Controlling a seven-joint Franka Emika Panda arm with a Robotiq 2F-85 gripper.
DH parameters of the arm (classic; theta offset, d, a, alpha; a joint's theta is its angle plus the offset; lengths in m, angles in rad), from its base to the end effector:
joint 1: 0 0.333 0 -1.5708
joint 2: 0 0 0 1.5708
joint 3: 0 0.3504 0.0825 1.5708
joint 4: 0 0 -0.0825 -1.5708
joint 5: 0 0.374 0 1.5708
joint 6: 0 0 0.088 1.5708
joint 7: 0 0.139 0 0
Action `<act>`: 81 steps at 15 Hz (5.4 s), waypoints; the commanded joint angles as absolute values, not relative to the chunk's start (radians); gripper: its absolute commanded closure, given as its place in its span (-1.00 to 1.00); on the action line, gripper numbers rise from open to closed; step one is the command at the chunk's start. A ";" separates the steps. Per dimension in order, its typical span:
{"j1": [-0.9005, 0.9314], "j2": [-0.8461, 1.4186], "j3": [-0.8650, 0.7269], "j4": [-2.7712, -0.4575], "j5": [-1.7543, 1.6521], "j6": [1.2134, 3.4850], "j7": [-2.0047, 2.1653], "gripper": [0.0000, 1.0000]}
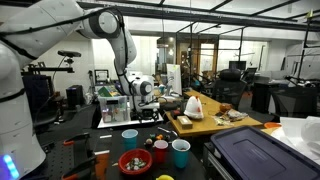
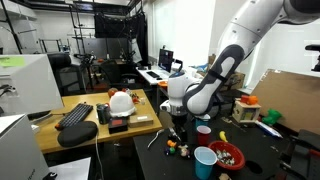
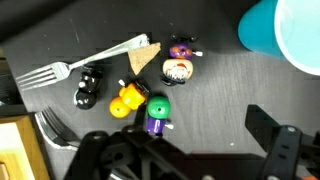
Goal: Put all the South Park toys in the green cup
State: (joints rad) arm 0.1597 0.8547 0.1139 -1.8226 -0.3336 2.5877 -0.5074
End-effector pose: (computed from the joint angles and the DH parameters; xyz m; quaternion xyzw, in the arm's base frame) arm 0.6127 0.1712 0.0601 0.8674 0.4947 -0.0413 0.0335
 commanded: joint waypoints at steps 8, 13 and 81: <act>0.238 1.027 0.013 -1.643 -0.352 2.484 -0.261 -1.00; 0.222 1.063 0.033 -1.602 -0.342 2.426 -0.266 -1.00; 0.059 0.856 0.010 -1.478 -0.120 2.315 -0.052 0.60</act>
State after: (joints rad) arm 0.0567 0.9125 0.0518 -1.4030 -0.1352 2.2923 -0.1451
